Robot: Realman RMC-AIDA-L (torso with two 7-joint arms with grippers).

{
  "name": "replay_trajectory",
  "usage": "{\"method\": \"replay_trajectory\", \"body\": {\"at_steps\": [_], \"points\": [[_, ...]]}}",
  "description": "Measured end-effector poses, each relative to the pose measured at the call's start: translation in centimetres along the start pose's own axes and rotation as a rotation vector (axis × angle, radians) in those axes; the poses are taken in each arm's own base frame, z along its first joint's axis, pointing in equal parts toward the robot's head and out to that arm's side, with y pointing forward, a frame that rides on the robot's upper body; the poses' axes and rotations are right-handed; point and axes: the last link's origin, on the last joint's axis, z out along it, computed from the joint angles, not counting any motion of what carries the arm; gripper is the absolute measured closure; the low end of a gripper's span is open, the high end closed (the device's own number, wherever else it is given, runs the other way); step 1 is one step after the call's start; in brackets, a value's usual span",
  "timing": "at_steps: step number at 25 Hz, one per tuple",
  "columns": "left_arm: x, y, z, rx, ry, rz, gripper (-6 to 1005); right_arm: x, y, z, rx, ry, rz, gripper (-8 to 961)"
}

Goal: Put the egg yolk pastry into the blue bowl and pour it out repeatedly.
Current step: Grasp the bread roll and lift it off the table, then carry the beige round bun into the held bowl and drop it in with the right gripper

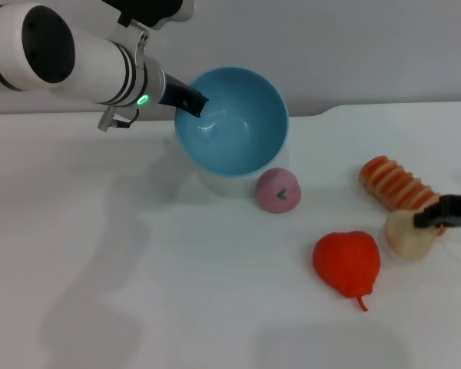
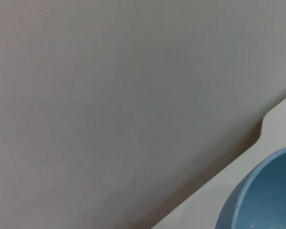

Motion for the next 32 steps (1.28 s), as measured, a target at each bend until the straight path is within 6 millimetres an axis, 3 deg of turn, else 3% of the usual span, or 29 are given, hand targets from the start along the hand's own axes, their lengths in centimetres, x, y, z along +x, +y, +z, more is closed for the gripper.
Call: {"method": "replay_trajectory", "body": {"at_steps": [6, 16, 24, 32], "points": [[0.0, 0.0, 0.0, -0.002, -0.002, -0.001, 1000, -1.7, 1.0, -1.2, -0.005, -0.073, -0.044, 847], [-0.7, 1.0, 0.0, -0.051, -0.069, 0.009, 999, -6.0, 5.8, -2.2, -0.145, -0.233, -0.196, 918], [-0.6, 2.9, 0.2, -0.100, -0.083, 0.049, 999, -7.2, 10.3, -0.9, -0.258, -0.249, -0.312, 940], [-0.5, 3.1, 0.2, -0.106, -0.076, 0.050, 1000, -6.8, 12.1, 1.3, -0.336, -0.217, -0.345, 942]]}}
